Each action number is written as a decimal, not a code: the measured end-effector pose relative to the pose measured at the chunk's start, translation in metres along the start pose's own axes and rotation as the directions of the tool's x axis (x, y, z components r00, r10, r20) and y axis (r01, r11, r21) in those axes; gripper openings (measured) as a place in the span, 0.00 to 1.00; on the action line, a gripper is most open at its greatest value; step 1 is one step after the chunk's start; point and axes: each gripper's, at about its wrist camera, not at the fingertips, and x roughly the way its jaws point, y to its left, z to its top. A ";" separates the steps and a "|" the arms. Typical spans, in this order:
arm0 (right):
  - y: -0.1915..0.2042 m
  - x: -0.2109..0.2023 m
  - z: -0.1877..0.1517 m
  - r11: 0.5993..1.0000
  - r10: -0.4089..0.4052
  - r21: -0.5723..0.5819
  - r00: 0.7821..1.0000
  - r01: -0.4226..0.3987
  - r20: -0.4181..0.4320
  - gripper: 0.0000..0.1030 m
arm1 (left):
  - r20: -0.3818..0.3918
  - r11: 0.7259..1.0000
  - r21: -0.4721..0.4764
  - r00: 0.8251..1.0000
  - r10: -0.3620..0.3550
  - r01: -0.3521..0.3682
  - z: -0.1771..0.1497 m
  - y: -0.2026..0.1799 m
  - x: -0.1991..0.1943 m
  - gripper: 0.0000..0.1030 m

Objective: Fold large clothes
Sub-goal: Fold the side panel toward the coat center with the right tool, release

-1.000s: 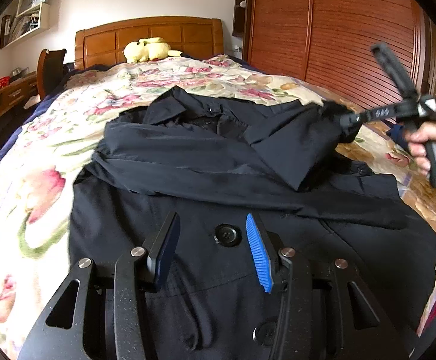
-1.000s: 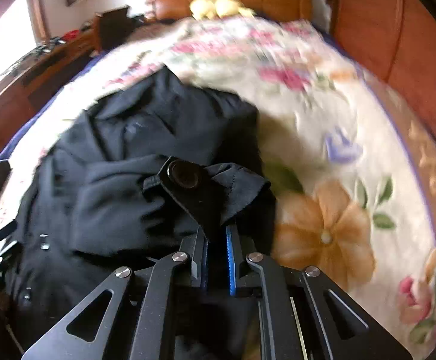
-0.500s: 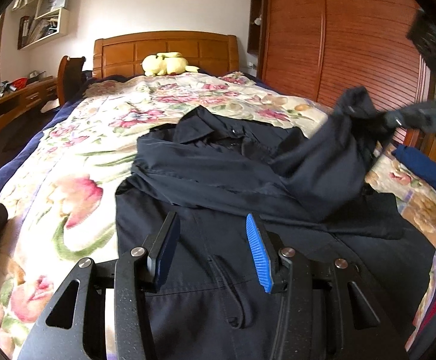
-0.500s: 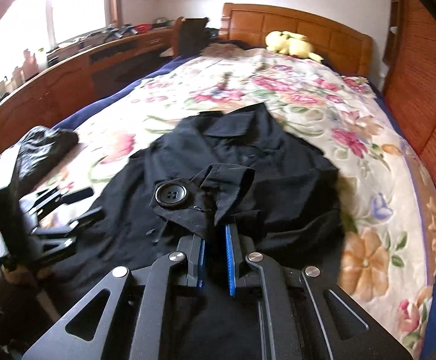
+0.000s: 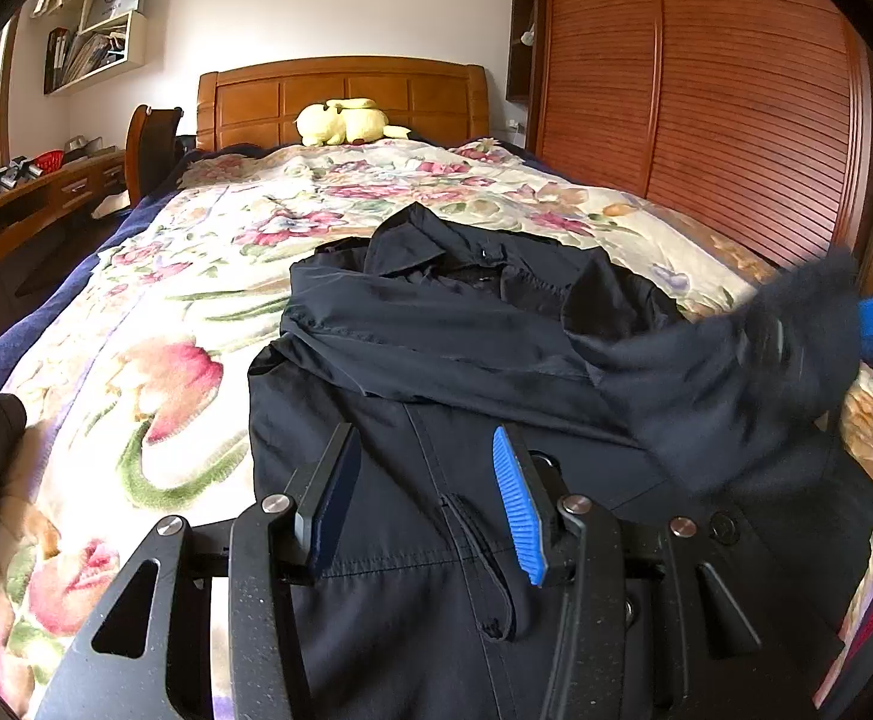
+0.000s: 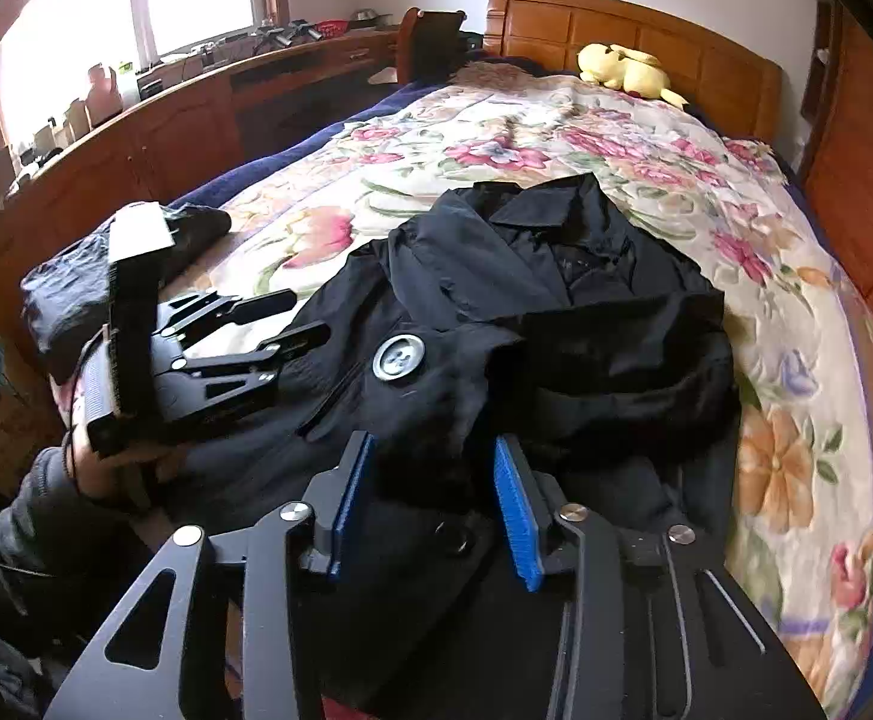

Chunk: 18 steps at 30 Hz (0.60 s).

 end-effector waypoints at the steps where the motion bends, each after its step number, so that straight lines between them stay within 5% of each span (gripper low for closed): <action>1: 0.001 -0.003 -0.003 1.000 0.007 0.002 1.000 -0.007 0.003 0.44 | -0.001 1.000 -0.001 1.000 0.000 0.000 0.000 0.001 0.001 0.46; 9: -0.011 -0.002 -0.029 0.996 -0.085 0.008 0.996 0.085 0.004 0.46 | 0.007 1.000 -0.005 1.000 0.005 -0.005 -0.001 0.002 -0.004 0.46; 18: -0.059 0.060 -0.067 0.968 -0.231 0.090 0.972 0.234 -0.035 0.46 | 0.002 1.000 -0.010 1.000 -0.010 0.010 -0.013 0.000 -0.014 0.46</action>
